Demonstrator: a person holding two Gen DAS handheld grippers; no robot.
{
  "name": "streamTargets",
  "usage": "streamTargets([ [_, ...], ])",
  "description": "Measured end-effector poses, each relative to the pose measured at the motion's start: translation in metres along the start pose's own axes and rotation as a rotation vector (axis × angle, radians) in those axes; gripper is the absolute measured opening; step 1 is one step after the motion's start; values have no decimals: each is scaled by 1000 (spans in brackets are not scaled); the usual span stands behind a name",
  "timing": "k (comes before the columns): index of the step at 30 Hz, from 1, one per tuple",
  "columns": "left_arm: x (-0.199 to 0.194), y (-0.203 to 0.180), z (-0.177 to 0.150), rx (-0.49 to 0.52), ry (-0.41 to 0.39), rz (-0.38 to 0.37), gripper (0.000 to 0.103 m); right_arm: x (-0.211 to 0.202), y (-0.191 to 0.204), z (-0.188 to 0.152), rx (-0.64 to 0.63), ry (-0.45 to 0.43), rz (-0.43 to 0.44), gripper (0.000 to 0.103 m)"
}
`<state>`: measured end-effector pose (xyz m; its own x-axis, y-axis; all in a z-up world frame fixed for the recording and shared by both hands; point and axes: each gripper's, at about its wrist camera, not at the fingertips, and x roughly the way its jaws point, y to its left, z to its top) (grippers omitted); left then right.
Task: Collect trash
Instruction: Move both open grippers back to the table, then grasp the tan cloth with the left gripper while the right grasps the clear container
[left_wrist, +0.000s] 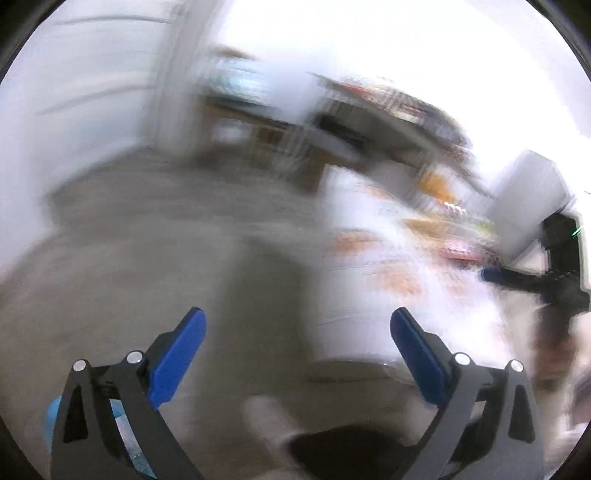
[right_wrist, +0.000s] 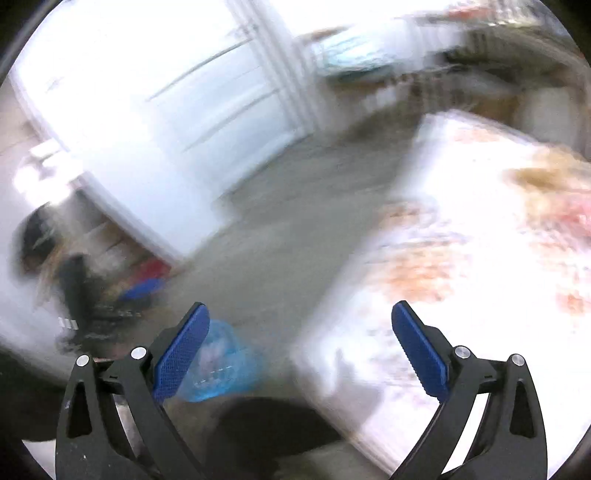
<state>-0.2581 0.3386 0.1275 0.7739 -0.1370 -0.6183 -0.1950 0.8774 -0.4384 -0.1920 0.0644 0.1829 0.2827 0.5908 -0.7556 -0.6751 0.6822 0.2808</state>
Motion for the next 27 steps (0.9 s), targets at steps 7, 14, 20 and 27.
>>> streamTargets([
  [7, 216, -171, 97, 284, 125, -172, 98, -89, -210, 23, 215, -157, -512, 94],
  [14, 373, -290, 96, 714, 205, -117, 98, -101, -304, 54, 280, -177, -409, 95],
  [20, 422, -306, 89, 894, 209, 24, 98, -66, -339, 76, 298, -161, -336, 95],
  [27, 444, -257, 106, 636, 351, -90, 92, -24, -350, 133, 223, -66, -357, 95],
])
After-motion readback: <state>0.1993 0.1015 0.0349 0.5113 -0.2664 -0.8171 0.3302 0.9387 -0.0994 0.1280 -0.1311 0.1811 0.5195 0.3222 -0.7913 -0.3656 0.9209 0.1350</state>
